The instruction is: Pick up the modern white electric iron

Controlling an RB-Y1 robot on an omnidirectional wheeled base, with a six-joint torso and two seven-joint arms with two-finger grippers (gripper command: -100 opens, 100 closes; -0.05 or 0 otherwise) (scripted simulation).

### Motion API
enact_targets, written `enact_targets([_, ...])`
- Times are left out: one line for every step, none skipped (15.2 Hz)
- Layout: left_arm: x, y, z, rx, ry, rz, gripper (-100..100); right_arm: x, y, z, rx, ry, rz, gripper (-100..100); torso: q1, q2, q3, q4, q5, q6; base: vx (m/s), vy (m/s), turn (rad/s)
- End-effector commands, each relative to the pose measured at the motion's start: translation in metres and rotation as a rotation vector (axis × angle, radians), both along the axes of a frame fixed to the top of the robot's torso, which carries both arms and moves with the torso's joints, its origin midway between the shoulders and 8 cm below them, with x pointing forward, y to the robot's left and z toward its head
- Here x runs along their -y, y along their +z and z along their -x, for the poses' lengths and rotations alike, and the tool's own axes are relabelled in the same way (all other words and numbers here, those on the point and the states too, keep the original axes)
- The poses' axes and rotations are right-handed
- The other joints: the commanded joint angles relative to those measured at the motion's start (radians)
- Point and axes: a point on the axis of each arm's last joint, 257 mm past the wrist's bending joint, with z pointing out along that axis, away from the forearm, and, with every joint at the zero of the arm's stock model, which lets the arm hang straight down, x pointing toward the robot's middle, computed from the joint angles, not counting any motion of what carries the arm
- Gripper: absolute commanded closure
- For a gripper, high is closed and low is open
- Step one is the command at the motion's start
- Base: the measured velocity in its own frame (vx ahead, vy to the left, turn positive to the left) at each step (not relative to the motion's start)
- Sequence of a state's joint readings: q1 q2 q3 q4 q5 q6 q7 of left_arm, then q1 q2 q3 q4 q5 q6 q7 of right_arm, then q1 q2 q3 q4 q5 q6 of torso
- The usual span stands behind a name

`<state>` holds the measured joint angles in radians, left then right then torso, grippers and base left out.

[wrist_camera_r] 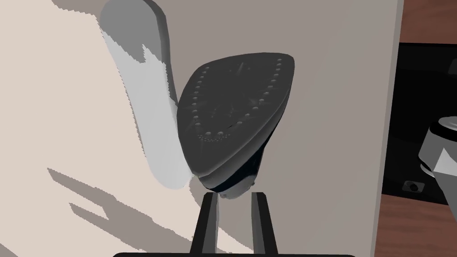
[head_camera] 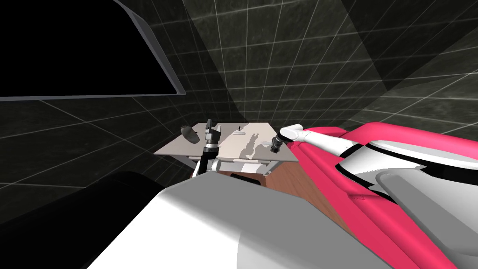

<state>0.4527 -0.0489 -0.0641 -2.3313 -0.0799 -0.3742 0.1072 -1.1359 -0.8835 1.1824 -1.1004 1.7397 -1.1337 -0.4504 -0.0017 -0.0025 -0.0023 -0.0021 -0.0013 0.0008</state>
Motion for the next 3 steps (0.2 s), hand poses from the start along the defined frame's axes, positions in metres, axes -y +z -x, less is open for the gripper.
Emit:
enact_targets([0.0,0.0,0.0,0.0,0.0,0.0,0,-0.0019,0.0135,-0.0012,-0.001,0.0,0.002,100,0.0,0.0,0.0,0.0,0.0,0.0,-0.021,-0.005,-0.018])
enact_targets([0.0,0.0,0.0,0.0,0.0,0.0,0,-0.0029,0.0183,-0.0017,-0.001,0.0,0.002,100,0.0,0.001,0.001,0.001,0.0,0.0,-0.038,-0.016,-0.025])
enact_targets([0.0,0.0,0.0,0.0,0.0,0.0,0,-0.002,0.0102,-0.0011,0.001,0.001,0.0,100,-0.001,0.002,0.001,0.001,0.0,0.0,-0.023,-0.011,-0.005])
